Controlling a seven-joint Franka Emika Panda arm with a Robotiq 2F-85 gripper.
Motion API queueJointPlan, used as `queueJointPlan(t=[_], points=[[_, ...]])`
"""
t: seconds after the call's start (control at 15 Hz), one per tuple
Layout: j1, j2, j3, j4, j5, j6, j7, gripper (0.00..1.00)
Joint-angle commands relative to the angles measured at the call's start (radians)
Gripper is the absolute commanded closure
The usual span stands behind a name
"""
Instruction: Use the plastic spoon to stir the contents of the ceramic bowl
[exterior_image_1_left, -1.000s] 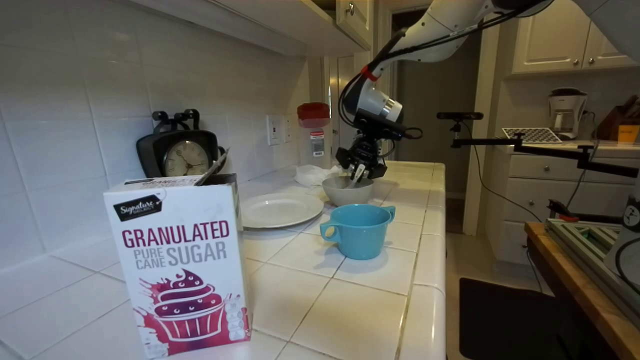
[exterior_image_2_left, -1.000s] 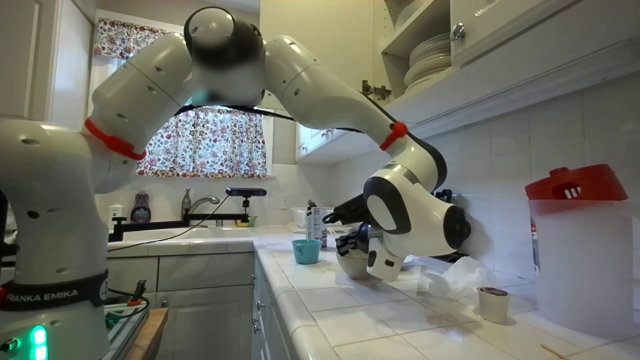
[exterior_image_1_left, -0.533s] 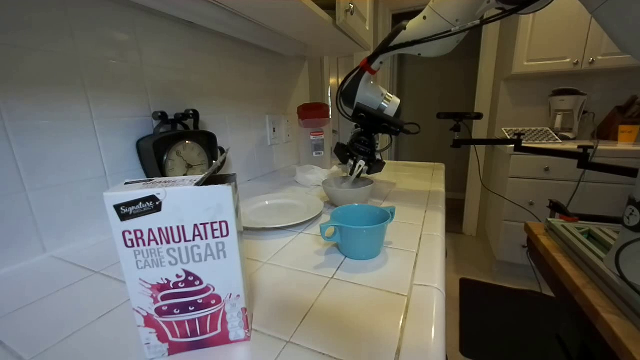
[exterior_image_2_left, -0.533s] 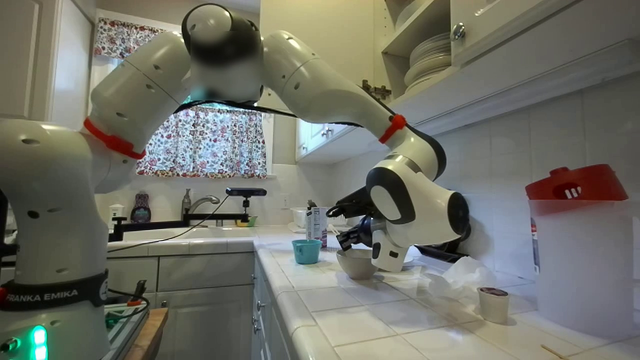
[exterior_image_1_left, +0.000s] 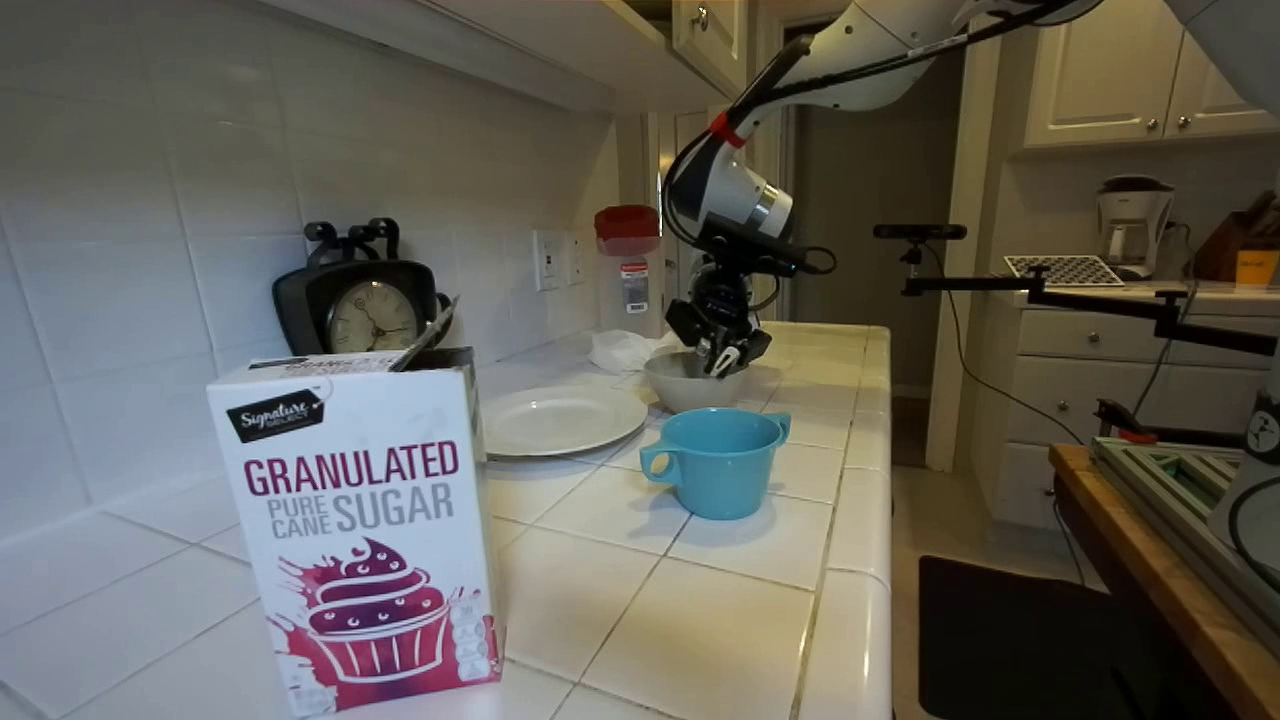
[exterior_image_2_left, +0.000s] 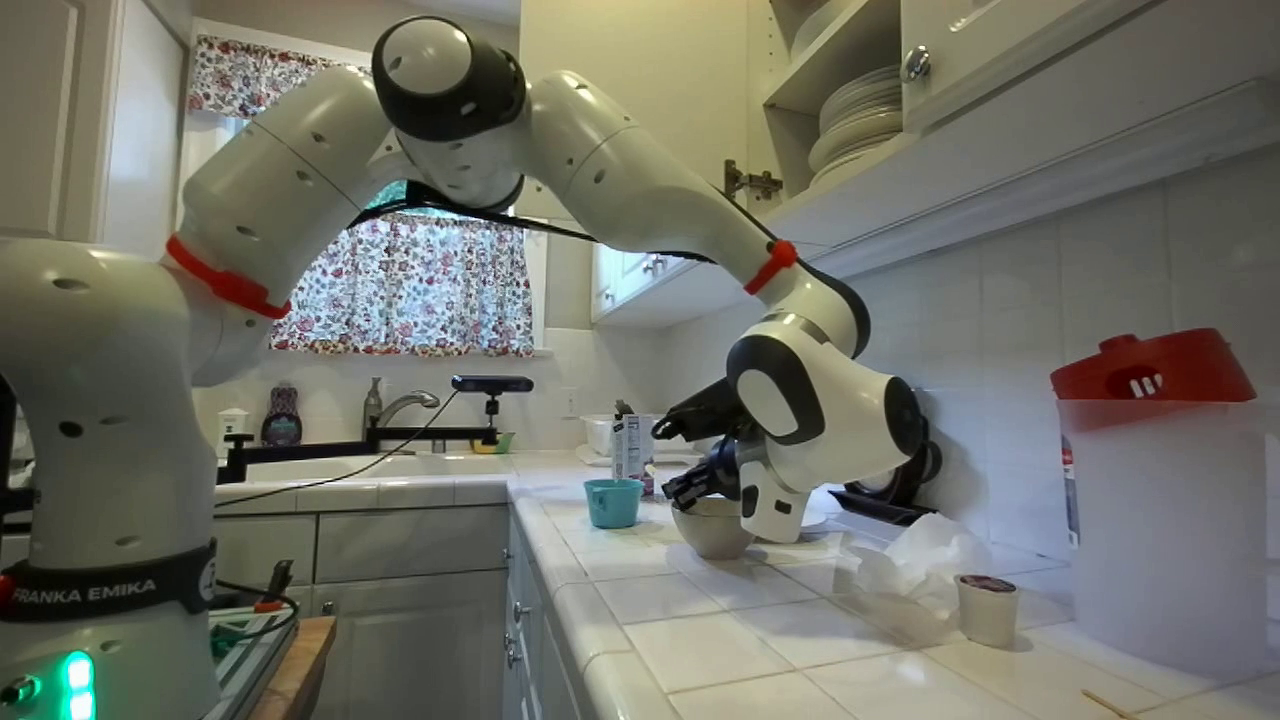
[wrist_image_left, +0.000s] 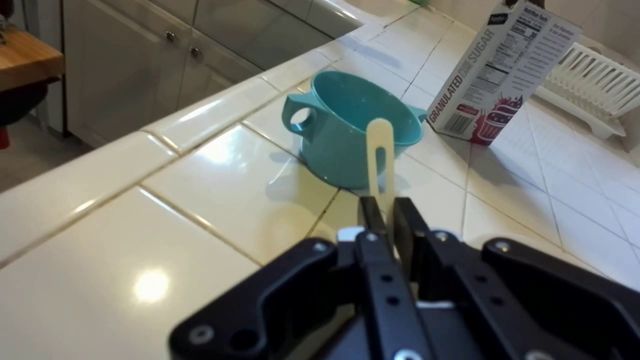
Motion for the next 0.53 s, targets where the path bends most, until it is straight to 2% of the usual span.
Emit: queueJointPlan(t=[0.0,0.47], points=[[0.007,-0.025,0.005,-0.001,-0.062,0.019,-0.021,0.58],[0.029,-0.159,0.006,-0.044,-0.233,0.019,-0.038,0.05]])
